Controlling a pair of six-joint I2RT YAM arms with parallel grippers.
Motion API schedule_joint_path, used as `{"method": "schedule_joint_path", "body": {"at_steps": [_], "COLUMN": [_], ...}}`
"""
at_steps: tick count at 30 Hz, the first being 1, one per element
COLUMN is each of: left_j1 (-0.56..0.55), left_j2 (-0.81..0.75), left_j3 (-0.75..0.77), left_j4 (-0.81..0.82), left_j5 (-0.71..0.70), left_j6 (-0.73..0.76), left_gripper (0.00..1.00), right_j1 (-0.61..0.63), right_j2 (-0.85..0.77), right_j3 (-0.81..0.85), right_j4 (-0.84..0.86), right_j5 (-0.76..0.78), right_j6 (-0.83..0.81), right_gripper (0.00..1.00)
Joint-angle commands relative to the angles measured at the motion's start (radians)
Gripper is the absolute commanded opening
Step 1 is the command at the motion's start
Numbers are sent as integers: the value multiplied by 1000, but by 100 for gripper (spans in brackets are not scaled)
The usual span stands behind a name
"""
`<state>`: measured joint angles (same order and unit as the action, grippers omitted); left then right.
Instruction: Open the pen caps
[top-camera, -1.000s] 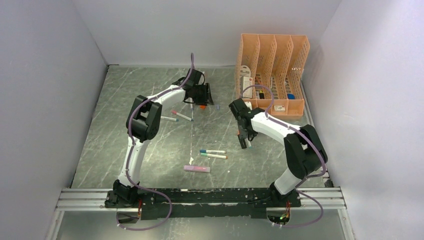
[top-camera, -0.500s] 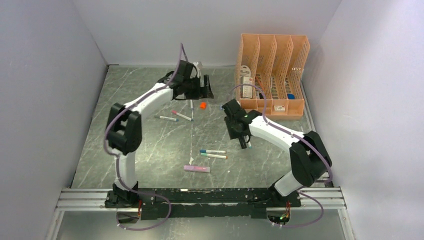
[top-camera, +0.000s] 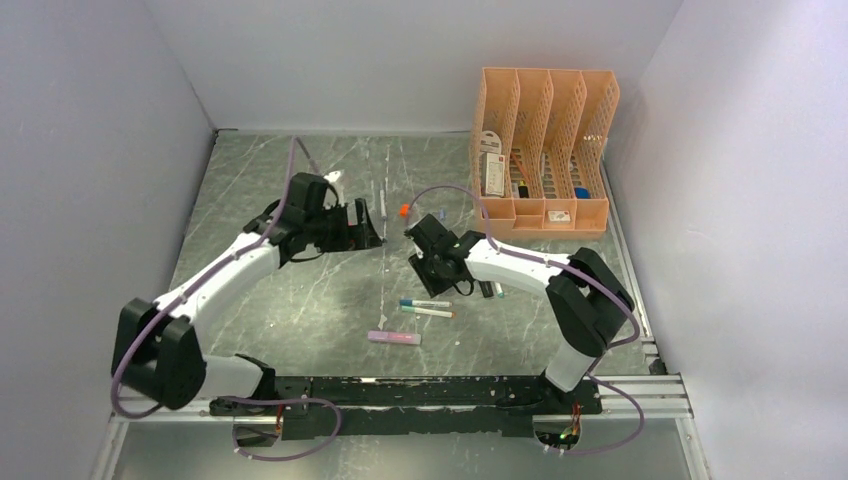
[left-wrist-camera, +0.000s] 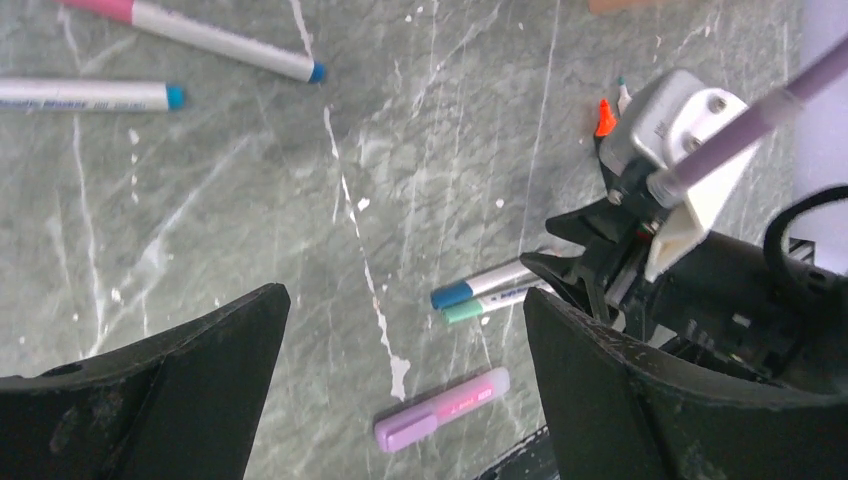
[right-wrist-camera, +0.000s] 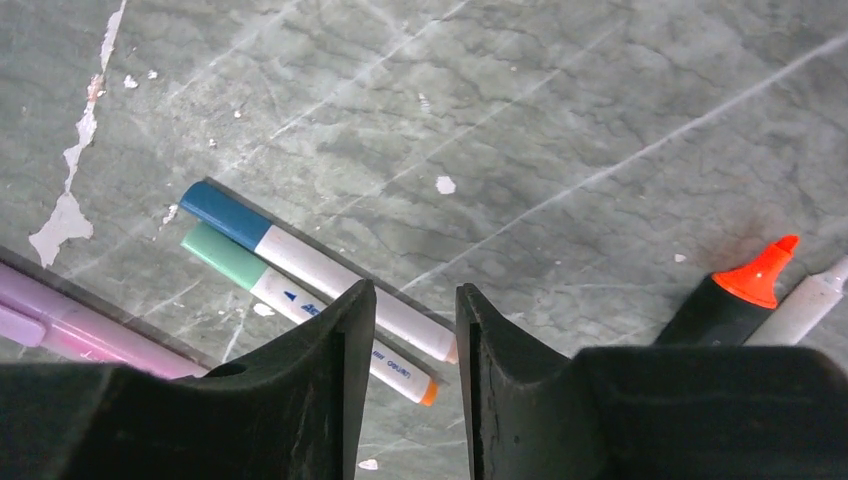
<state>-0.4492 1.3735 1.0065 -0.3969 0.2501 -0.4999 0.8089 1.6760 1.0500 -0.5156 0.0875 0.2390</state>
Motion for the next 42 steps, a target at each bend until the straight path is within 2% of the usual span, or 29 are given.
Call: {"method": "schedule_joint_path", "body": {"at_steps": [1,7,20,33,37,42], "left_j1": [17,20,24,24,24,24], "left_j2": [-117,-168,-144,-131,-130,-124], "left_j3": [-66,-98,-104,-107,-108,-107], "left_j4": [-11,-49,-29,-14,-6,6], "left_j5": [26,18,43,55,55,62], "left_j6": [-23,-16,-8,-11,-15,-19], "left_gripper": [99,99,99,99,99,99], "right_j1": [29,51,72,88,88,82], "right_j2": [20,18,40,80,114,137], "right_j3": [31,16,-14,-21,-12,-14], "right_j4": [11,12,2,-7,-10,21], "right_j5": [-26,-21,3,55,84,74], "right_j6": [-39,-33,-23,-12,-8,-7], "right_gripper": [37,39,44,43,39,22]}}
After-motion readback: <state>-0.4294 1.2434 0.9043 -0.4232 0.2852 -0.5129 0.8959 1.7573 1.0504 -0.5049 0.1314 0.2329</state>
